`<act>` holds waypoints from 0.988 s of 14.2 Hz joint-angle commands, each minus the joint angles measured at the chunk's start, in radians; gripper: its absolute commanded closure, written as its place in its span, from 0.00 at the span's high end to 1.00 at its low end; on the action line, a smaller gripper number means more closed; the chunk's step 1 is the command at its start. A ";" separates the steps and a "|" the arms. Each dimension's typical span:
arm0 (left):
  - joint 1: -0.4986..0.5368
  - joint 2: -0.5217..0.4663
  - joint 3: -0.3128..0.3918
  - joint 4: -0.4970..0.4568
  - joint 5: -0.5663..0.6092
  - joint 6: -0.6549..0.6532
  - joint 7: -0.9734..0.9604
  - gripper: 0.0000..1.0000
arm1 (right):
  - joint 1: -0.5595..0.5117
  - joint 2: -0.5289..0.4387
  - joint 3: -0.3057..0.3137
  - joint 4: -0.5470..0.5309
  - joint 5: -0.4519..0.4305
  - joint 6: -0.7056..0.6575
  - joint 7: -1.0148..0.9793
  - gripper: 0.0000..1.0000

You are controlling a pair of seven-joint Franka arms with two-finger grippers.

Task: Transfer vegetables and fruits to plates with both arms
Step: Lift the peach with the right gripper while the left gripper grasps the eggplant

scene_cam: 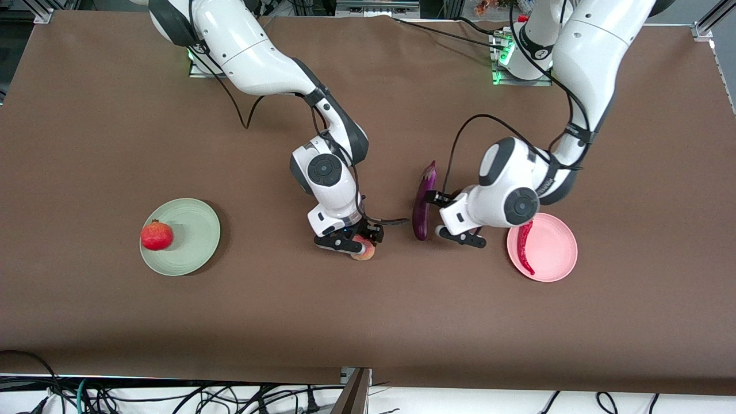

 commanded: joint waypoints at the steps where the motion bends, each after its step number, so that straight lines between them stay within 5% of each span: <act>1: -0.039 -0.027 0.003 -0.104 -0.021 0.145 -0.050 1.00 | -0.073 -0.103 0.005 0.007 -0.006 -0.216 -0.134 0.30; 5: -0.069 -0.013 0.003 -0.176 -0.018 0.304 -0.050 0.97 | -0.218 -0.187 0.003 0.004 -0.003 -0.499 -0.418 0.30; 6: -0.070 -0.010 0.003 -0.189 -0.018 0.329 -0.050 0.78 | -0.247 -0.209 -0.013 -0.013 -0.008 -0.582 -0.505 0.30; 7: -0.073 -0.007 0.003 -0.190 -0.018 0.331 -0.050 0.47 | -0.279 -0.216 -0.053 -0.037 -0.003 -0.620 -0.622 0.30; 10: -0.073 -0.004 0.005 -0.190 -0.016 0.332 -0.050 0.07 | -0.367 -0.238 -0.087 -0.073 -0.003 -0.673 -0.797 0.28; 14: -0.061 -0.045 0.009 -0.190 -0.008 0.282 -0.041 0.01 | -0.463 -0.227 -0.098 -0.125 -0.017 -0.662 -0.888 0.24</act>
